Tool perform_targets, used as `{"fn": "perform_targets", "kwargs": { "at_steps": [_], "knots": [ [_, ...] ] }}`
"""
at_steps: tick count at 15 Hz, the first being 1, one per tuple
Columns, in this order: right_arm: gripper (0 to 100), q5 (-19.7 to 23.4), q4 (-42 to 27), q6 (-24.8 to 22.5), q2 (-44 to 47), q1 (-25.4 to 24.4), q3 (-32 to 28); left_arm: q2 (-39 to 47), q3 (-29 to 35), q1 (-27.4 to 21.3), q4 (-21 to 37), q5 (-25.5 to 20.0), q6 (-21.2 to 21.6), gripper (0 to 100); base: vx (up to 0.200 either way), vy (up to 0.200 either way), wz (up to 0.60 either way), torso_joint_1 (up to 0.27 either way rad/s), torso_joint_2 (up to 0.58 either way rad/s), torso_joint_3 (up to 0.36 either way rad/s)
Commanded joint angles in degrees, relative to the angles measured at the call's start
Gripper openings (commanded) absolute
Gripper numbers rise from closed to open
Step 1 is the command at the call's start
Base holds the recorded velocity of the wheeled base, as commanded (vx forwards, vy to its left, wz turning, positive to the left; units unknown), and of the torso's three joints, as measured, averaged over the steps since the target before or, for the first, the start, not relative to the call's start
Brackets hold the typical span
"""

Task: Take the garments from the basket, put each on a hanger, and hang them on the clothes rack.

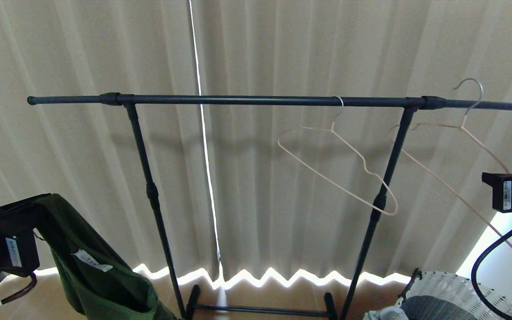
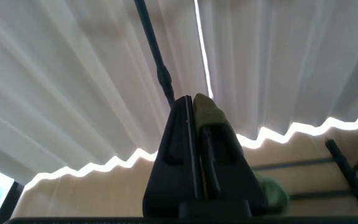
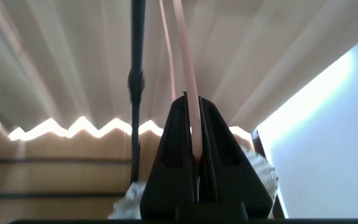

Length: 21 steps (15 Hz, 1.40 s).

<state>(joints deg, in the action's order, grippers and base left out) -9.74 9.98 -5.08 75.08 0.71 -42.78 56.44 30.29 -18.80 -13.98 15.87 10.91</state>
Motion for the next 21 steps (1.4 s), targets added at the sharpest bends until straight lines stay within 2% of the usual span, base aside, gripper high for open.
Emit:
{"fn": "perform_targets", "kwargs": {
  "at_steps": [1,9,20,21],
  "knots": [
    [0,0.0,0.0,0.0,-0.3,0.0,0.1,0.0,0.0,0.0,0.0,0.0,0.0,0,-0.2,0.0,0.0,0.002,-0.01,0.002],
    [0,0.0,-0.1,0.0,-0.4,0.0,0.7,0.0,0.0,0.0,0.0,0.0,0.0,0,-0.2,0.0,0.0,0.003,0.0,0.001],
    [0,0.2,0.5,0.2,-0.9,-0.9,4.0,0.6,-0.1,0.0,0.0,0.0,-0.3,0,0.0,0.0,0.0,0.0,0.0,0.0],
    [0,0.5,0.6,0.2,-0.9,-2.5,4.1,1.8,0.0,0.0,0.0,0.0,-0.5,0,0.0,0.0,0.0,0.0,0.0,0.0]
  ]
}}
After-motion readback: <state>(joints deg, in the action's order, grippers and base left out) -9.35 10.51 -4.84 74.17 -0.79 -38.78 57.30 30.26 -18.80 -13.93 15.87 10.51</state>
